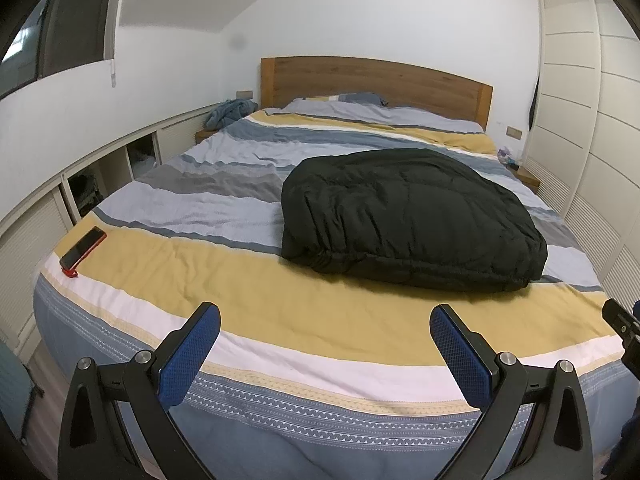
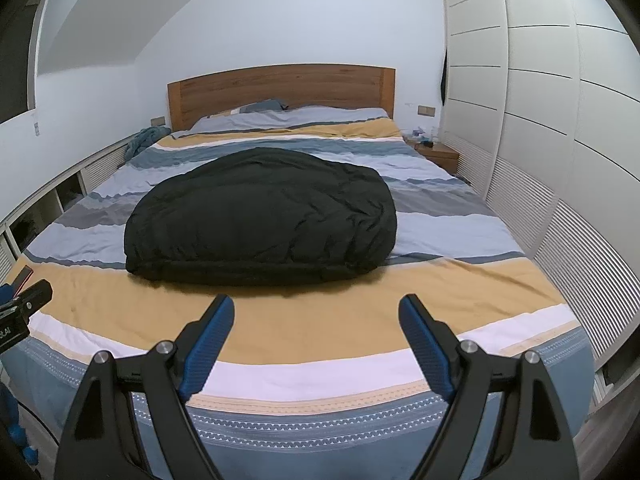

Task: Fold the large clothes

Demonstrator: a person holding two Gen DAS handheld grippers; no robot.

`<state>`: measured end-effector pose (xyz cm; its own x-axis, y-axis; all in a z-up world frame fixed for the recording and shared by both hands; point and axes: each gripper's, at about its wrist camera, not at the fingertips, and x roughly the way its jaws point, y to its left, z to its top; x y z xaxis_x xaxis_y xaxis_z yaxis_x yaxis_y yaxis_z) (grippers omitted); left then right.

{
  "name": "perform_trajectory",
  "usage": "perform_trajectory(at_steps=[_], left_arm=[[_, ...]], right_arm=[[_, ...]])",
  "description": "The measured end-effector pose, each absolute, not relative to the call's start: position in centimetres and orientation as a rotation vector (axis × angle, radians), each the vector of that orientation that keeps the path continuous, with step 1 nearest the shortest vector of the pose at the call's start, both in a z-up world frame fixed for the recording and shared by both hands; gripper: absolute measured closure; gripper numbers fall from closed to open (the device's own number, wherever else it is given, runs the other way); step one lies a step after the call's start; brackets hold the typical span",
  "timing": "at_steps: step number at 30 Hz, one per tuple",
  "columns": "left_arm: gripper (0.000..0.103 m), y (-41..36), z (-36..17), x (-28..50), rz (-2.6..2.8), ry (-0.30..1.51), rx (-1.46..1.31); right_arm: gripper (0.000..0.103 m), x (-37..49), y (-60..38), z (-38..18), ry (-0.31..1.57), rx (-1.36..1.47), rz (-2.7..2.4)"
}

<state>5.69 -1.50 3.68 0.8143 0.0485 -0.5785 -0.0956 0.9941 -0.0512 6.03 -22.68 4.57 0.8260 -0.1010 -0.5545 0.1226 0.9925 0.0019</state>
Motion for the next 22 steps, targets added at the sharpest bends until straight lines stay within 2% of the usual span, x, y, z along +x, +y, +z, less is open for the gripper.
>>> perform_trajectory(at_steps=[22], left_arm=[[0.0, -1.64, 3.48, 5.69, 0.066, 0.624, -0.064]], right_arm=[[0.019, 5.5, -23.49, 4.87, 0.581, 0.033, -0.136]])
